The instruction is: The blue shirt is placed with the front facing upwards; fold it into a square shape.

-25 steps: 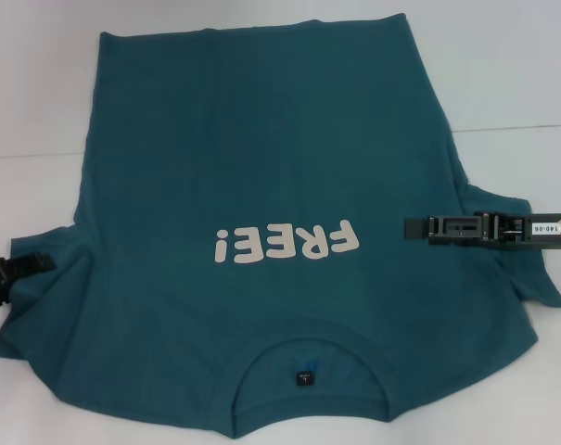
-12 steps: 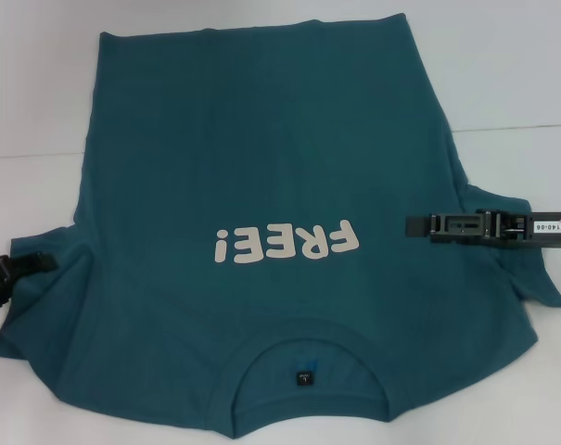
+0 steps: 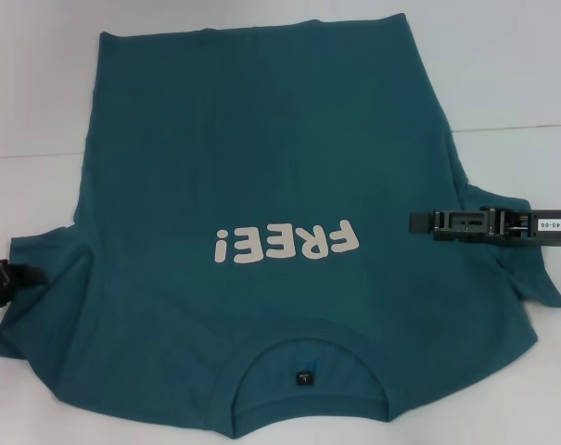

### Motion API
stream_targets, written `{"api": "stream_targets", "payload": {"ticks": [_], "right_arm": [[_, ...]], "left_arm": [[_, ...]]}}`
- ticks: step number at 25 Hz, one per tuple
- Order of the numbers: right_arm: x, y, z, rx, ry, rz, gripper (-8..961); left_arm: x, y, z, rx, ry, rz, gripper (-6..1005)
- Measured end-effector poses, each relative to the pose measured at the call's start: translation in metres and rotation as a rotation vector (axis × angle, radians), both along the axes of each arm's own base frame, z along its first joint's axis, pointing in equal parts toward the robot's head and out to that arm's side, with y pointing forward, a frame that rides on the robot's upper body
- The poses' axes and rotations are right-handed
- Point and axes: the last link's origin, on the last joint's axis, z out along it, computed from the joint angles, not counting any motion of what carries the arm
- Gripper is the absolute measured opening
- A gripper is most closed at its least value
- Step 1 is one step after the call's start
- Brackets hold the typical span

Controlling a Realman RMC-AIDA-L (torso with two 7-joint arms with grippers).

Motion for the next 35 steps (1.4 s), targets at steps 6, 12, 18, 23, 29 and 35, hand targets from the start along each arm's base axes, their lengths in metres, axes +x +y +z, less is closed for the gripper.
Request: {"api": "stream_targets", "payload": {"ticks": [6, 12, 18, 23, 29, 35], "right_arm": [[0.0, 0.0, 0.001, 0.002, 0.001, -0.001, 867], [0.0, 0.0, 0.001, 0.005, 0.004, -0.003, 867], [0.0, 0.0, 0.001, 0.005, 0.005, -0.003, 867], [0.0, 0.0, 0.001, 0.006, 0.006, -0.004, 866], [0.001, 0.0, 0.001, 0.006, 0.006, -0.005, 866], [0.001, -0.001, -0.001, 0.0, 0.01, -0.007, 867]], "left_arm": [[0.0, 0.0, 0.001, 0.001, 0.002, -0.001, 239], [0.002, 0.001, 0.003, 0.001, 0.009, -0.014, 52], [0.004, 0.005, 0.008, 0.009, 0.02, -0.025, 6], [0.004, 0.011, 0.019, 0.03, 0.049, -0.032, 15], [0.008, 0.023, 0.036, 0.049, 0.09, -0.038, 27], [0.023, 0.033, 0.038, 0.014, 0.096, -0.067, 38]]}}
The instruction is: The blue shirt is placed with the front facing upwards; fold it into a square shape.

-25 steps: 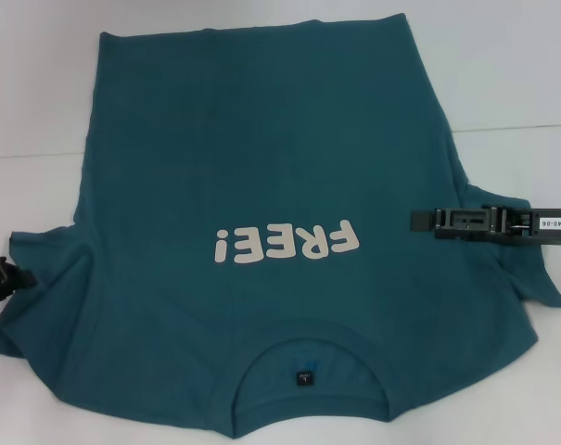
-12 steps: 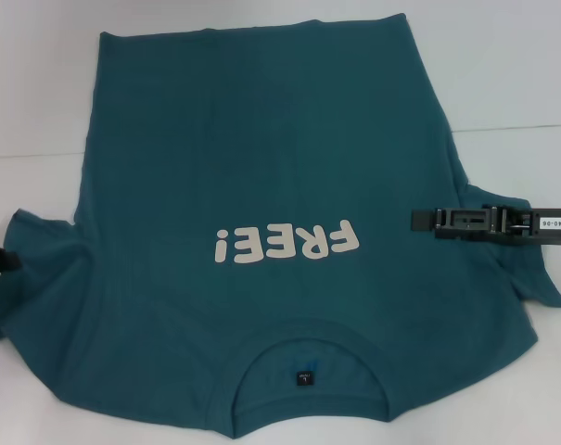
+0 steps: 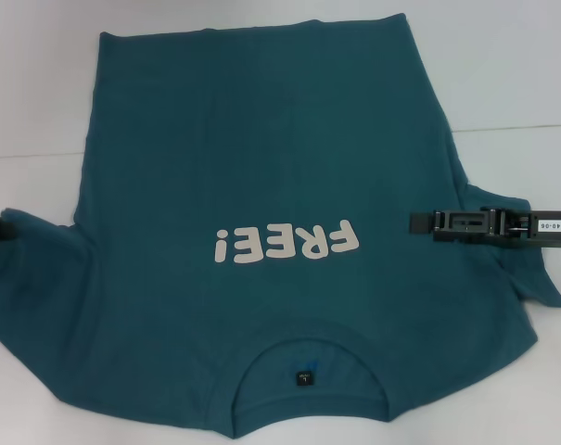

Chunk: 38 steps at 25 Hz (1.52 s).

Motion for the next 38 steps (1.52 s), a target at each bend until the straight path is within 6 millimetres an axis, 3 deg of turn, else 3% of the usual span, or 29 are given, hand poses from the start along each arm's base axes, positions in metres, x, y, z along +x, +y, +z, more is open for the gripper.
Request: {"api": "stream_targets", "payload": {"ticks": [17, 23, 30, 38], "right_arm": [[0.002, -0.001, -0.002, -0.001, 0.0, -0.006, 866], [0.003, -0.001, -0.002, 0.001, -0.004, -0.008, 866], [0.004, -0.001, -0.003, -0.003, -0.002, -0.012, 866], [0.008, -0.003, -0.004, -0.002, -0.006, -0.024, 866]], "left_arm": [[0.06, 0.009, -0.037, -0.166, -0.128, 0.001, 71], [0.062, 0.012, -0.046, -0.151, -0.143, 0.022, 82], [0.066, 0.025, -0.073, -0.075, -0.213, 0.074, 96], [0.075, 0.03, -0.081, -0.069, -0.215, 0.031, 111]]}}
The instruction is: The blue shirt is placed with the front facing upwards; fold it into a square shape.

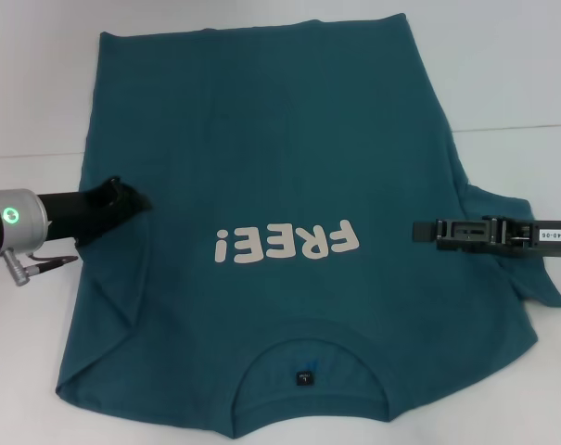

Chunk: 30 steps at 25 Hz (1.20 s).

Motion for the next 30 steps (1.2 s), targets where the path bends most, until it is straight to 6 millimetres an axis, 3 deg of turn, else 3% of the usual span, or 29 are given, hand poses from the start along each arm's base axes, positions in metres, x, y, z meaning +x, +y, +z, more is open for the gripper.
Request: {"api": "stream_targets", "payload": {"ticks": [2, 7, 11, 13, 21, 26, 30], "right_arm": [[0.0, 0.0, 0.0, 0.002, -0.001, -0.001, 866], [0.001, 0.001, 0.0, 0.007, -0.004, -0.005, 866], [0.001, 0.001, 0.0, 0.01, -0.006, -0.007, 866], [0.001, 0.001, 0.0, 0.011, -0.007, -0.007, 866], [0.003, 0.002, 0.004, 0.011, -0.013, -0.01, 866], [0.002, 0.002, 0.004, 0.008, -0.01, -0.012, 866], [0.003, 0.002, 0.005, 0.011, -0.01, -0.014, 866]], "left_arm": [[0.004, 0.0, -0.002, -0.002, -0.013, -0.015, 115], [0.019, -0.003, -0.004, -0.022, -0.079, -0.102, 235], [0.044, -0.013, 0.004, -0.028, -0.206, -0.303, 356], [0.038, -0.015, 0.01, -0.01, -0.209, -0.301, 454], [-0.021, -0.035, 0.028, 0.03, -0.206, -0.054, 786], [-0.04, -0.055, 0.024, -0.041, -0.201, 0.045, 877], [-0.045, -0.065, 0.022, -0.079, -0.205, 0.066, 877]]}}
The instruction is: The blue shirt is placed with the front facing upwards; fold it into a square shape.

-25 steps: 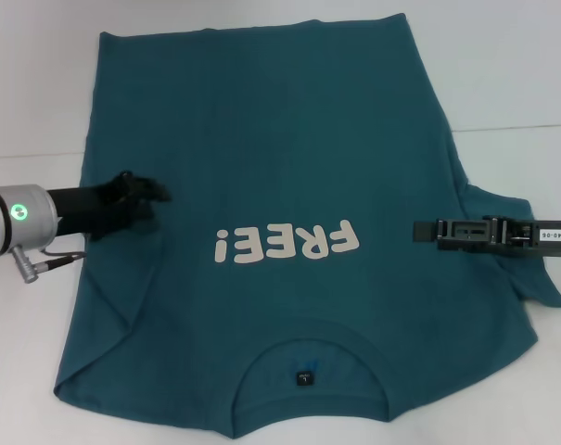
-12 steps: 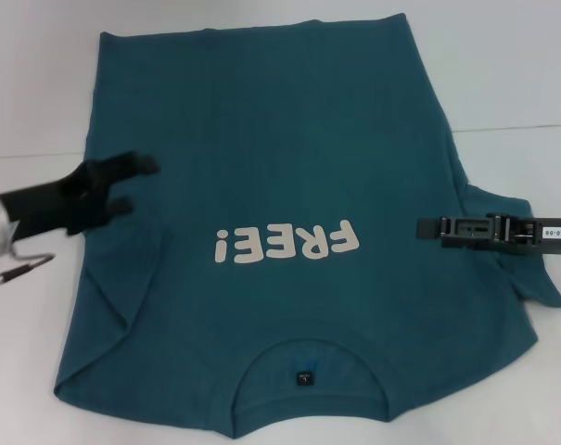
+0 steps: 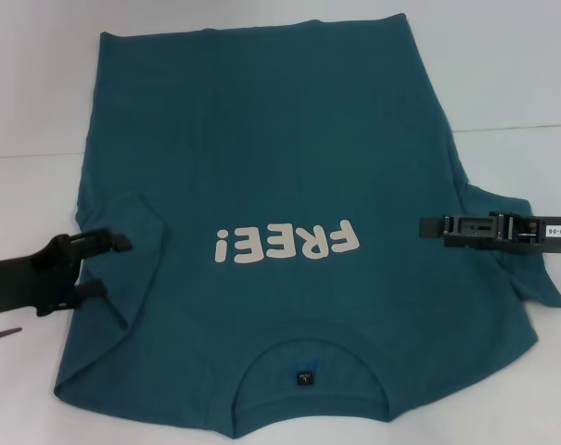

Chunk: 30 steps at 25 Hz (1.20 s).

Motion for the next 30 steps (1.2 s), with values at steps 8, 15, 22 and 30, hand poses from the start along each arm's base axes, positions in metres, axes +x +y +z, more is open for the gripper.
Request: {"api": "stream_targets", "payload": {"ticks": [8, 15, 22, 30], "right_arm": [[0.001, 0.0, 0.0, 0.002, 0.0, -0.004, 866], [0.002, 0.0, 0.001, 0.004, -0.002, -0.006, 866], [0.002, 0.0, 0.001, 0.004, -0.001, -0.007, 866], [0.001, 0.0, 0.001, 0.005, 0.001, -0.006, 866]], "left_arm": [[-0.008, -0.011, -0.003, -0.035, -0.011, 0.037, 877], [-0.013, -0.015, -0.01, -0.052, -0.009, 0.061, 876], [-0.011, -0.014, -0.016, -0.061, -0.01, 0.064, 876], [-0.008, -0.012, -0.025, -0.07, -0.003, 0.059, 876]]}}
